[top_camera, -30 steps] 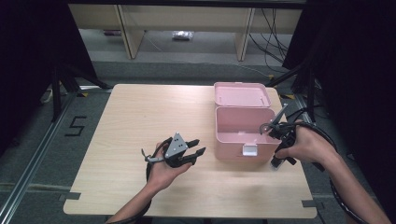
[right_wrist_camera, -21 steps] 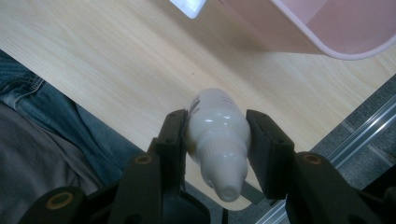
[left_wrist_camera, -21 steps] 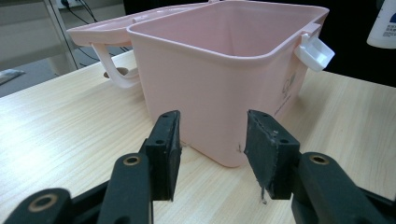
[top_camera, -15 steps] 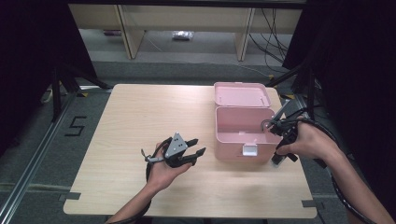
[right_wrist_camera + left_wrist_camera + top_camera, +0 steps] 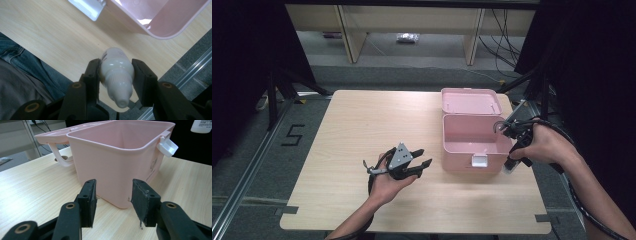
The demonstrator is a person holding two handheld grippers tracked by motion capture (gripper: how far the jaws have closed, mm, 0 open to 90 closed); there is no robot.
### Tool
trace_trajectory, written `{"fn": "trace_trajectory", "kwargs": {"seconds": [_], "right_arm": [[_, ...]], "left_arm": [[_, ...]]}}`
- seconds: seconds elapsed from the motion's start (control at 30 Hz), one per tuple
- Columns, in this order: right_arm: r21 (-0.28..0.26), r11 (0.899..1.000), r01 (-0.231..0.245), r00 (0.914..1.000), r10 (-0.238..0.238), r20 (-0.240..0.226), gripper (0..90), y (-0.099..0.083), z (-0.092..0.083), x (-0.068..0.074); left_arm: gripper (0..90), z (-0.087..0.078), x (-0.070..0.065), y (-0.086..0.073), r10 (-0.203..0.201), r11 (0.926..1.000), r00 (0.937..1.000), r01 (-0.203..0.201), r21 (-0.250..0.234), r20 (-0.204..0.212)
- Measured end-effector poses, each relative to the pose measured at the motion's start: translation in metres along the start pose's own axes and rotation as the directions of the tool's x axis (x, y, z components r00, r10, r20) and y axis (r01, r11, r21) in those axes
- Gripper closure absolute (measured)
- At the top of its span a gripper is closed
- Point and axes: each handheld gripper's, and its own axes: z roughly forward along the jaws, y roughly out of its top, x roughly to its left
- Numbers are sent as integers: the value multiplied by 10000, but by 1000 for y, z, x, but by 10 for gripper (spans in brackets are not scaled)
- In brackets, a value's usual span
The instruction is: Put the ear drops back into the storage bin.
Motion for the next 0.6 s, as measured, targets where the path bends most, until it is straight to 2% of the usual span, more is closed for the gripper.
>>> {"fn": "trace_trajectory", "kwargs": {"seconds": [0.07,0.1,0.17,0.2,0.23,0.27,0.33,0.37,0.4,0.43,0.5,0.53,0.6], "right_arm": [[27,10000,-88,10000,88,-5,608,1,-2,0],[-60,9999,106,9999,-106,0,608,2,-2,-3],[-11,9998,-215,9998,215,-46,608,3,-4,-1],[33,9998,-214,9998,214,11,608,4,-5,-3],[-105,9999,-6,10000,6,28,608,5,-6,-5],[-111,9998,-188,9998,188,-29,608,6,-7,-5],[-120,9999,-124,9999,125,87,608,7,-8,-7],[-76,9995,-305,9995,305,48,608,7,-9,-6],[-186,9998,-79,9999,81,77,608,8,-9,-9],[-96,9993,-363,9993,363,26,608,9,-11,-7],[-253,9997,-31,10000,33,83,608,11,-12,-11],[-124,9983,-565,9983,563,-165,608,11,-13,-8],[-281,9992,-276,9995,272,-147,608,13,-14,-11]], "left_arm": [[547,0,0,0,5,10000,10000,-5,2,8],[547,0,0,0,0,10000,10000,0,5,12],[547,0,0,0,-5,10000,10000,5,12,13],[547,0,0,-1,-6,10000,10000,6,14,13],[546,0,0,-1,-5,10000,10000,5,13,18],[547,0,0,-1,13,10000,10000,-13,26,21],[547,0,0,-1,10,10000,10000,-10,23,26],[547,0,0,-1,15,10000,10000,-15,27,25],[547,0,0,-1,4,10000,10000,-4,25,23],[547,0,0,-1,2,10000,10000,-2,26,19],[547,0,0,-1,8,10000,10000,-8,30,18],[547,0,0,-1,4,10000,10000,-4,31,16],[547,0,0,-1,4,10000,10000,-4,50,4]]}}
